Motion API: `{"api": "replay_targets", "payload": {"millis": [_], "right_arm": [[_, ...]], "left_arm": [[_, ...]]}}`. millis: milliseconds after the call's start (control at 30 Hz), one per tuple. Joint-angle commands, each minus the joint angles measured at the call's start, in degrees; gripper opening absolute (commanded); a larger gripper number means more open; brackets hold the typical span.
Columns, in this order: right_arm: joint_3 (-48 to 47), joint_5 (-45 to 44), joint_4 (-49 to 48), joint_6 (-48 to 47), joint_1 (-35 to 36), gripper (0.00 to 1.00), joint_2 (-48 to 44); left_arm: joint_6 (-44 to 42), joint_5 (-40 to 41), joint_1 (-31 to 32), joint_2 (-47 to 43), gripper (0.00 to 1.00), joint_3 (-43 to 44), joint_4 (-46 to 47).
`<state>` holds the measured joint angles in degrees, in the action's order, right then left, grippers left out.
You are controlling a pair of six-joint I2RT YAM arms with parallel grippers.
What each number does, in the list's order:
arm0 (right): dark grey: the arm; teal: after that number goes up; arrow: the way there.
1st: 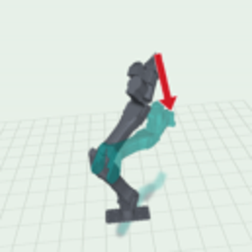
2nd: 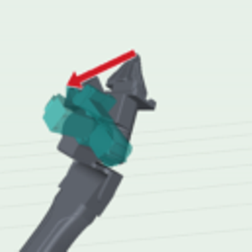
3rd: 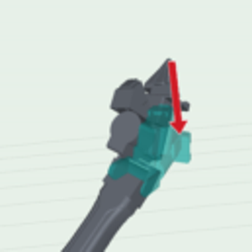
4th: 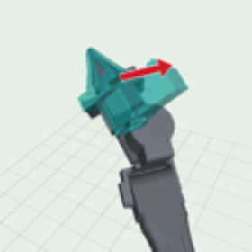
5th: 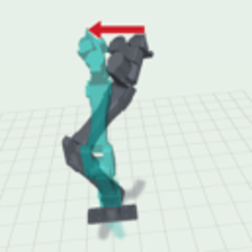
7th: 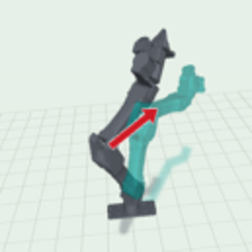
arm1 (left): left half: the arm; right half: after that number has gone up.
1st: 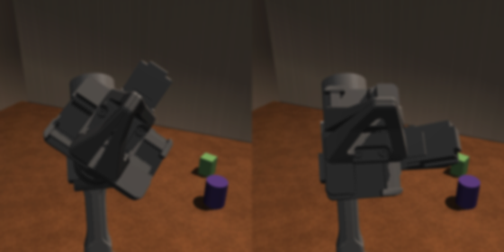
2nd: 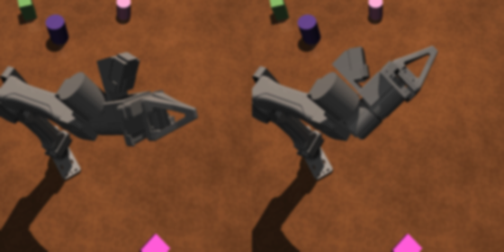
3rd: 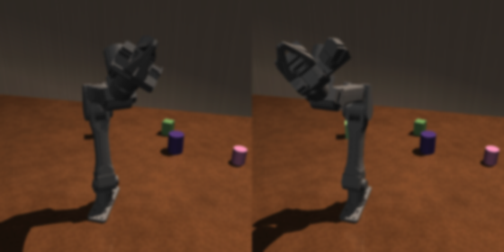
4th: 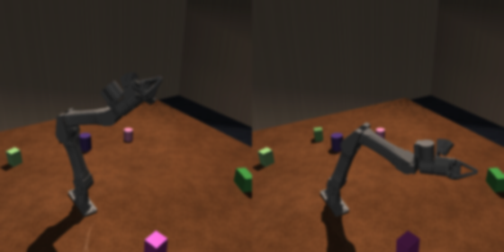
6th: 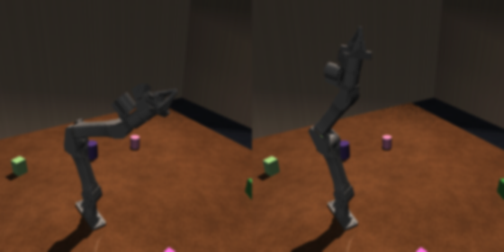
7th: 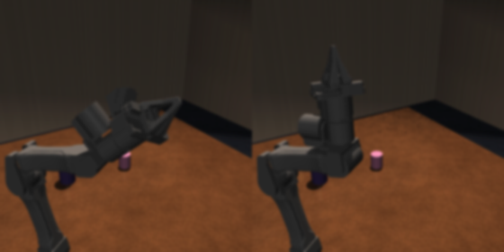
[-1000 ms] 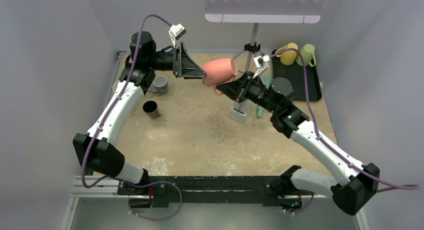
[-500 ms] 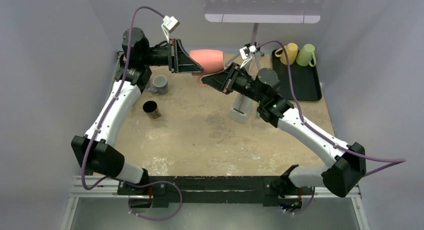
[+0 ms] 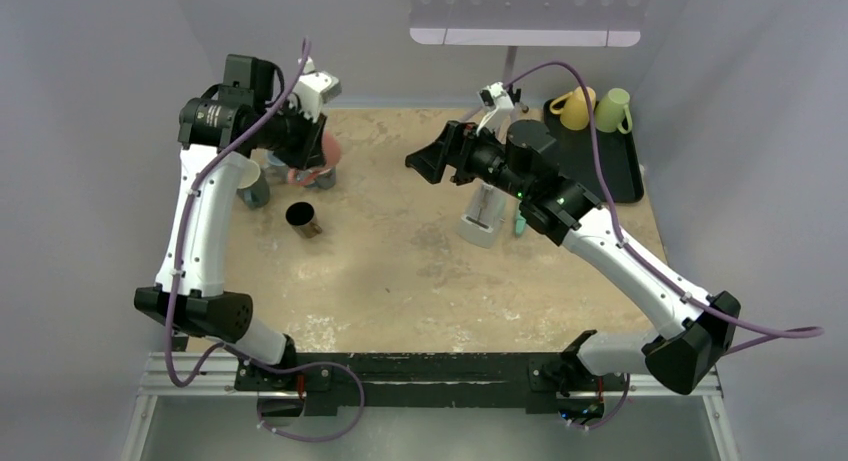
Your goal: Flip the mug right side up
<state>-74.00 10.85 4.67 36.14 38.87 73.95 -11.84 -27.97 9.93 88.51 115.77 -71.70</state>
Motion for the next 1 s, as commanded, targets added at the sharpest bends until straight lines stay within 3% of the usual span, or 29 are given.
{"api": "replay_targets", "payload": {"millis": [0,133,267,500,667,900,967], "right_arm": [[-3.66,-5.44,6.08,-6.27,0.04,0.92,-0.87],[-3.86,-6.52,7.08,-8.19,0.01,0.92,-0.61],[-4.82,-6.55,7.74,-9.83,0.02,0.92,0.15],[-5.12,-8.59,7.94,-10.74,0.03,0.93,-0.21],[-4.21,-9.76,8.08,-10.99,0.04,0.93,-1.16],[-3.74,-11.17,9.20,-11.06,0.03,0.93,-1.58],[-3.99,-15.41,11.22,-10.12,-0.03,0.95,-1.70]], "left_arm": [[-22.03,24.60,-6.49,-0.62,0.00,-5.06,-16.07],[-27.02,29.08,-14.89,0.61,0.00,-13.18,-18.94],[-29.48,30.62,-19.57,0.19,0.00,-24.60,-10.17],[-31.58,32.52,-23.48,5.06,0.00,-36.51,9.95],[-30.95,27.57,-23.99,8.26,0.00,-38.40,15.95],[-31.49,24.40,-24.04,14.29,0.00,-36.96,14.46],[-31.01,24.64,-24.16,14.91,0.15,-37.10,14.50]]}}
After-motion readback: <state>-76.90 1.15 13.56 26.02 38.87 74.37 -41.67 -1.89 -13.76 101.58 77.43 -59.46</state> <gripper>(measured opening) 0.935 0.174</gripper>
